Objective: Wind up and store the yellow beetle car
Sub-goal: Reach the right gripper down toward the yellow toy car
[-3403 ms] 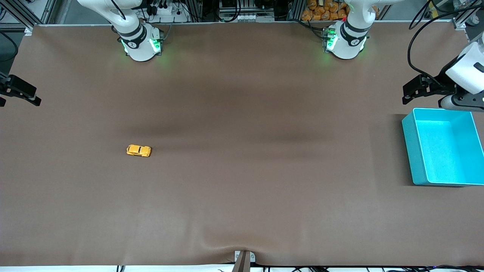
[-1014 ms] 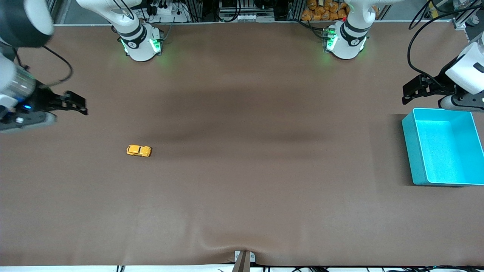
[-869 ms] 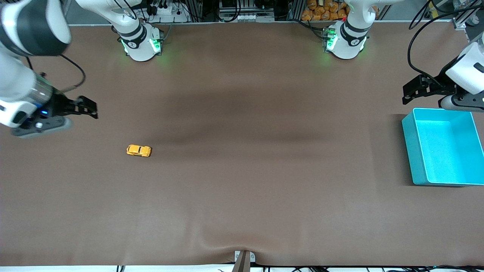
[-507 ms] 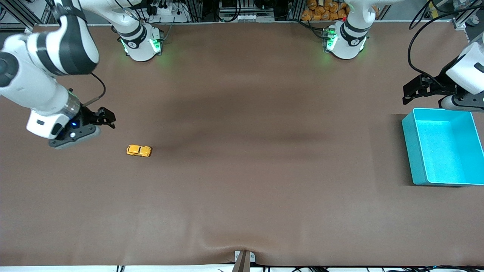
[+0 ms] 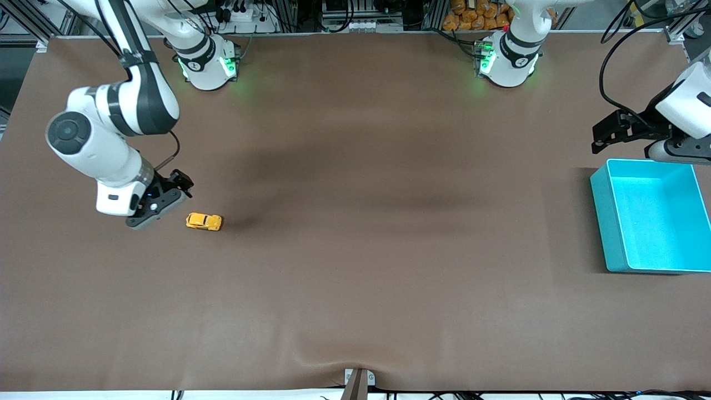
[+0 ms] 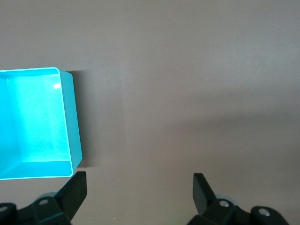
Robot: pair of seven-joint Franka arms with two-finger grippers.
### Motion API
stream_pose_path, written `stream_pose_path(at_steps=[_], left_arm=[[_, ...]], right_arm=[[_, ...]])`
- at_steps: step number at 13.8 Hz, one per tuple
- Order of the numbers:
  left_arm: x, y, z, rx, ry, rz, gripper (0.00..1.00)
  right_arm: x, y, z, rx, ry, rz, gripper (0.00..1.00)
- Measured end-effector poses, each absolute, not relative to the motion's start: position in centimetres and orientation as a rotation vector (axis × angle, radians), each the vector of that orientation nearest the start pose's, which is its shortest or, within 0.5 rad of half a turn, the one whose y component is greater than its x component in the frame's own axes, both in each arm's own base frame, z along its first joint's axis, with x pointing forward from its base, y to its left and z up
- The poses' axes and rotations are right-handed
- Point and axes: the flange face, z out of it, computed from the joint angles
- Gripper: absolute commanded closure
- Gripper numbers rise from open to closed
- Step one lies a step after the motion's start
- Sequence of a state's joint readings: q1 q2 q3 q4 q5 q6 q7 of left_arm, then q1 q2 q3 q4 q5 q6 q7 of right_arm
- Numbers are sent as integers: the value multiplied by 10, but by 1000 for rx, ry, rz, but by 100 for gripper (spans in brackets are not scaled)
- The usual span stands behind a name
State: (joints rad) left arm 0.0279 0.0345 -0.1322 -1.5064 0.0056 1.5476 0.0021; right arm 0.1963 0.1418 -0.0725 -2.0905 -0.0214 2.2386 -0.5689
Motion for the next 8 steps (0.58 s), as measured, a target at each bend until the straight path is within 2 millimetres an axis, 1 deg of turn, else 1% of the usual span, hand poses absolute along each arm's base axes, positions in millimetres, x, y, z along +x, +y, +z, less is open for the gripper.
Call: stream_pose_path(at_steps=[4,6,8], left_arm=[[561,-56,634,-3136,166,-11,0],[561,-56,634,-3136,165,-11,0],[561,-56,634,-3137,165,-11,0]], right_arm=[[547,80,323,-2924,-1196,62,0],[537,79,304,-2888,-1281,56,0],[531,79,292,-2839,-1375,76,0]])
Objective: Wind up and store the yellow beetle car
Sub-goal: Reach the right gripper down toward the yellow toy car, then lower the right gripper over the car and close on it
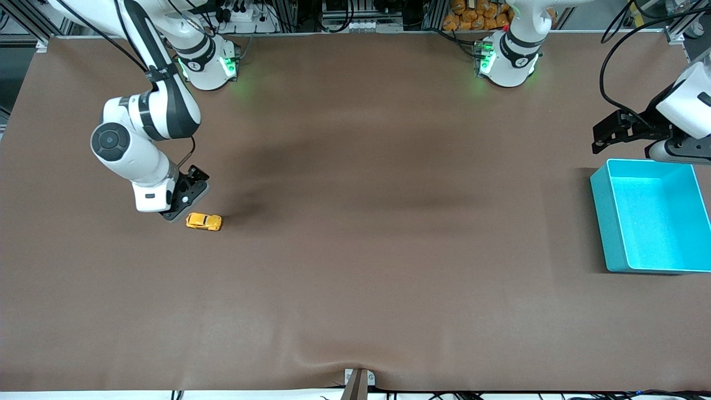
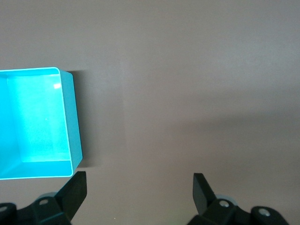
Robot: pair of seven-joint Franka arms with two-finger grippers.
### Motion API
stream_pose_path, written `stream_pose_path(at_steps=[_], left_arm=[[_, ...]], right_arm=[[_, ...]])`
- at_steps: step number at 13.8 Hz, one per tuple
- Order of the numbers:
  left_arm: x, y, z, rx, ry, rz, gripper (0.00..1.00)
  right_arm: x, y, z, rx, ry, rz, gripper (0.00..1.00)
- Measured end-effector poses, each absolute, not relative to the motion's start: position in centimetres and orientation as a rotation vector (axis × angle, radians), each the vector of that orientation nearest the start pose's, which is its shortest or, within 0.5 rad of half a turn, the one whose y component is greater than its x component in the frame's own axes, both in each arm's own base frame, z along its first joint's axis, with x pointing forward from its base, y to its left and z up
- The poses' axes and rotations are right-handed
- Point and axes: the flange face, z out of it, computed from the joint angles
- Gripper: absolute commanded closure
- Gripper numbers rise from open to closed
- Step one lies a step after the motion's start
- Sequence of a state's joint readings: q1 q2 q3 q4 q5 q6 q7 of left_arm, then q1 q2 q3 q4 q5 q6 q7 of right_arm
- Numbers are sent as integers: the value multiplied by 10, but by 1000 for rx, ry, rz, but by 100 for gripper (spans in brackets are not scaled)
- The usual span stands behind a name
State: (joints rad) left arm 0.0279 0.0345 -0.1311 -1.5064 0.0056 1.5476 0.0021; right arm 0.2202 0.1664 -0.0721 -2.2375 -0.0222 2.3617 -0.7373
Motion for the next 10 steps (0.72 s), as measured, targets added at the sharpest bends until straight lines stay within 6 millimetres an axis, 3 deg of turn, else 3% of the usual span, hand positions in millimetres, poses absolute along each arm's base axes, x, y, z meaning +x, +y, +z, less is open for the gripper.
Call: stream_pose_path(at_steps=[4,10], left_arm=[[561,-56,634,-3137,164,-11,0],[561,-56,634,-3137,164,-11,0]], right_arm=[[530,88,282,-2748,-1586,15,0],[524,83,239,-2622,-1813,6,0]])
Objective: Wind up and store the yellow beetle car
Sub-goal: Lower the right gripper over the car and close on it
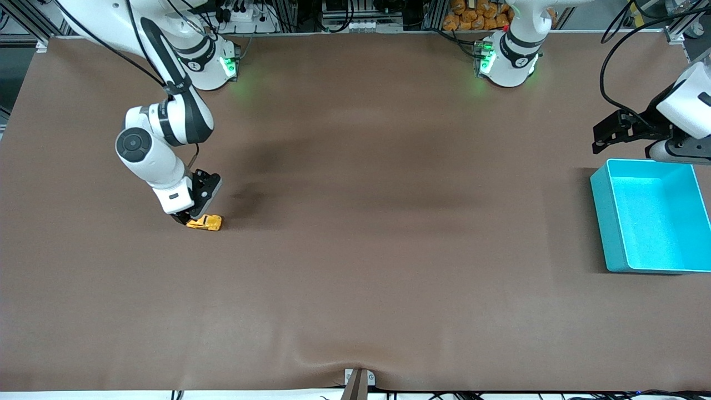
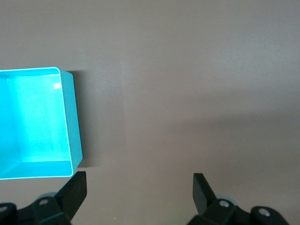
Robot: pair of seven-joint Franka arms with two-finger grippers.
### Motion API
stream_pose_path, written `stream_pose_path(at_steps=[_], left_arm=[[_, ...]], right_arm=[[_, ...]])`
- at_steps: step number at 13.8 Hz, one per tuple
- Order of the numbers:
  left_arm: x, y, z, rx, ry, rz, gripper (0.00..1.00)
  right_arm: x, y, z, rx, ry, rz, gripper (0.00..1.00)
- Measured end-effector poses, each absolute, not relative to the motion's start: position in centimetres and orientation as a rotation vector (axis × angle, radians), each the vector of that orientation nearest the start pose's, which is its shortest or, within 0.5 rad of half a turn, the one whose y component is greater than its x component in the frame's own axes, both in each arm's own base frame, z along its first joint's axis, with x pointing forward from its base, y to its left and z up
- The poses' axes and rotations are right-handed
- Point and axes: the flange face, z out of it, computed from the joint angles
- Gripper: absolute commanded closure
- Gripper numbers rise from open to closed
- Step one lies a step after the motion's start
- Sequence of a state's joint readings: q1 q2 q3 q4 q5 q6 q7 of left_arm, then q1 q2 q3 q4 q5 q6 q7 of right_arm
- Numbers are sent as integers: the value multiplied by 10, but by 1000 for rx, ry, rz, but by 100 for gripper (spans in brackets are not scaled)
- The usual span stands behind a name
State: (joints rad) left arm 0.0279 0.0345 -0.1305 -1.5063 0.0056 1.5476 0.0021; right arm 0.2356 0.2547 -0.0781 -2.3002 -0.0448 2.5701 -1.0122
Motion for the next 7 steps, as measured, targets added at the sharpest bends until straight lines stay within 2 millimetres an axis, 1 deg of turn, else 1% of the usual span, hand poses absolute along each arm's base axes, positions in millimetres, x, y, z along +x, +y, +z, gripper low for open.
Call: stream_pose_path(at_steps=[2,5,7], left_arm=[[561,-56,634,-3137,164,-11,0],[561,-56,634,-3137,164,-11,0],[561,-56,634,-3137,164,-11,0]], right_arm=[[525,83,234,-2563,-1913,12,0],[530,83,233,-2484,-2060,21,0],[533,77,227,-2451,-2104,43,5]])
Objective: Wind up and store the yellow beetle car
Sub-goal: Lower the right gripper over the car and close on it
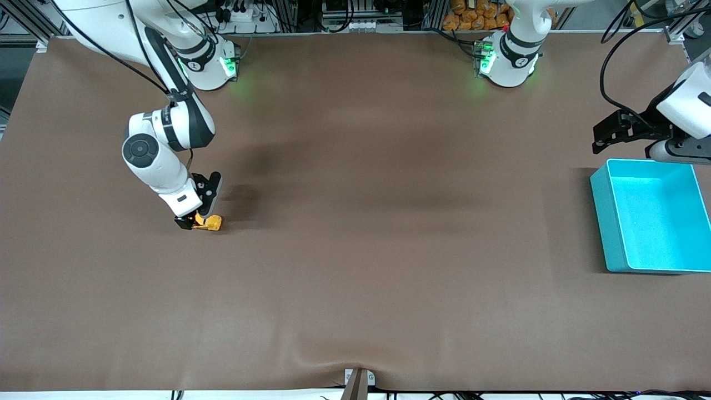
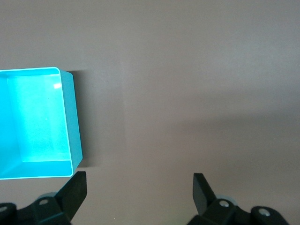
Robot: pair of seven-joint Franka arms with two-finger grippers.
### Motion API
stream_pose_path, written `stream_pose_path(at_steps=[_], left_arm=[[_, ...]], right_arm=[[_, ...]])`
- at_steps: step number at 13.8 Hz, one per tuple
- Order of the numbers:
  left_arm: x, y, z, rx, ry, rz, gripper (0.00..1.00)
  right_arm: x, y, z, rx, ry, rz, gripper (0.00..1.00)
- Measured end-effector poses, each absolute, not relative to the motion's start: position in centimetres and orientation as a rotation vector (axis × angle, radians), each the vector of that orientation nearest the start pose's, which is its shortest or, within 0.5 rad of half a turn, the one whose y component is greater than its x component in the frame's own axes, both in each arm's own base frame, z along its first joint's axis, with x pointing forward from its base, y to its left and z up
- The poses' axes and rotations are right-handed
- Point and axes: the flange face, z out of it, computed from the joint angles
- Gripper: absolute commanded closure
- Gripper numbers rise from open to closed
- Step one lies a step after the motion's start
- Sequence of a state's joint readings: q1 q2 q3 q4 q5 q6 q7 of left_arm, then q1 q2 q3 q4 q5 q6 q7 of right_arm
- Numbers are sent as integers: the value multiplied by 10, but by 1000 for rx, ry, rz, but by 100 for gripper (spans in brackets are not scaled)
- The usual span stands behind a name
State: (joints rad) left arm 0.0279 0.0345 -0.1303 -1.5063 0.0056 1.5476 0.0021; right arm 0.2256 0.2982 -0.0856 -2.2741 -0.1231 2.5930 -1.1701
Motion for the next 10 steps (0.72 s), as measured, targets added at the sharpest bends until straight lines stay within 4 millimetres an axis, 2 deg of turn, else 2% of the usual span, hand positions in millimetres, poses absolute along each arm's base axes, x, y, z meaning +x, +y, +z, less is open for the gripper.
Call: stream_pose_path(at_steps=[2,5,7,8,10], left_arm=[[561,-56,634,-3137,164,-11,0],[561,-56,634,-3137,164,-11,0],[561,-56,634,-3137,164,-11,0],[561,-56,634,-3137,164,-11,0],[561,-56,634,-3137,164,-12,0]], right_arm=[[537,70,220,-2423,-2132,62,10],[543,67,219,-2417,-2144,58,17],[544,67,219,-2417,-2146,57,17],[544,67,217,-2416,-2145,61,24],[543,66,208,-2409,-2140,83,32]])
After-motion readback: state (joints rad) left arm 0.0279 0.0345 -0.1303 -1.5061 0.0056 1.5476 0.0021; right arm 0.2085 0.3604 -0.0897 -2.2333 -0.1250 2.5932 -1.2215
